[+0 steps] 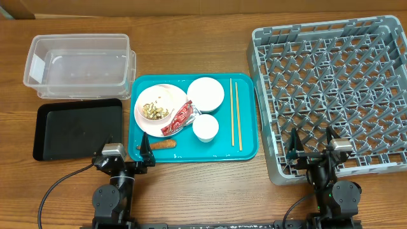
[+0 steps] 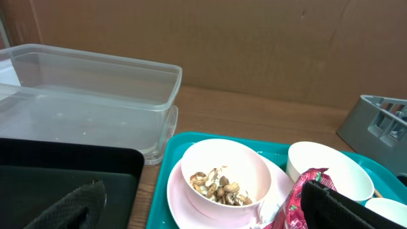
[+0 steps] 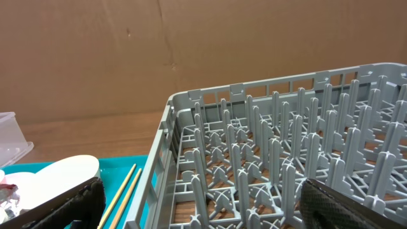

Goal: Sort waste into correct bins and load items into the dishwasher

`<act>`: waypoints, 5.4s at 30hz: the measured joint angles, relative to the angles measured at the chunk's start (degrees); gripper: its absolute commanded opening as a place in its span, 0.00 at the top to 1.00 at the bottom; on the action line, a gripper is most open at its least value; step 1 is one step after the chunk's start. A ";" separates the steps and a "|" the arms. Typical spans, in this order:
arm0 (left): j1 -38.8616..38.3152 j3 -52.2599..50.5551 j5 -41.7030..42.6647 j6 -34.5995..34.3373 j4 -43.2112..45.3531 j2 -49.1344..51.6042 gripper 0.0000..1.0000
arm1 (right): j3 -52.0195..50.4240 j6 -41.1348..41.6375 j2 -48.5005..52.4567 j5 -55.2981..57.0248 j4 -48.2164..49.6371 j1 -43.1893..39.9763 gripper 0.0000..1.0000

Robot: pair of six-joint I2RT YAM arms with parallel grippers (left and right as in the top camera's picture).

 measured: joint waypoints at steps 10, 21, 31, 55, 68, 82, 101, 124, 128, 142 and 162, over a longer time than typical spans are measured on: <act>0.00 0.00 0.00 0.00 0.00 0.00 0.00 | 0.00 0.02 0.00 0.00 0.02 0.00 0.00; 0.00 0.02 0.00 0.00 0.00 0.00 0.00 | 0.00 0.00 0.00 0.02 0.02 0.00 0.00; 0.00 0.00 0.00 0.00 0.00 0.00 0.00 | 0.00 0.02 0.00 0.00 0.00 0.00 0.00; 0.00 0.00 0.00 0.00 0.00 0.00 0.00 | 0.00 -0.02 0.00 0.00 0.00 0.00 0.00; 0.00 0.00 0.00 0.00 0.00 0.00 0.00 | 0.00 0.00 0.00 0.04 0.04 0.00 0.00; 0.00 4.46 1.49 -3.37 -8.52 9.09 0.00 | 7.80 5.03 4.94 1.40 -11.10 0.00 0.00; 0.00 61.07 8.26 -4.61 -57.90 56.70 0.00 | 48.96 6.03 47.58 -2.36 -42.07 0.00 0.00; -13.25 61.18 7.67 -4.04 -41.03 93.50 0.39 | 49.11 5.99 47.60 -0.35 -44.59 -1.88 0.00; -13.27 61.18 7.72 -4.02 -40.92 95.82 0.80 | 49.11 5.99 48.33 -0.35 -44.57 -1.88 0.00; -11.78 75.95 4.74 -3.93 -52.89 93.48 0.96 | 49.11 5.97 49.16 0.70 -44.59 -1.88 0.00; 11.69 83.89 -5.27 -5.66 -29.70 100.21 0.65 | 49.16 6.01 49.16 1.16 -44.57 -1.88 0.00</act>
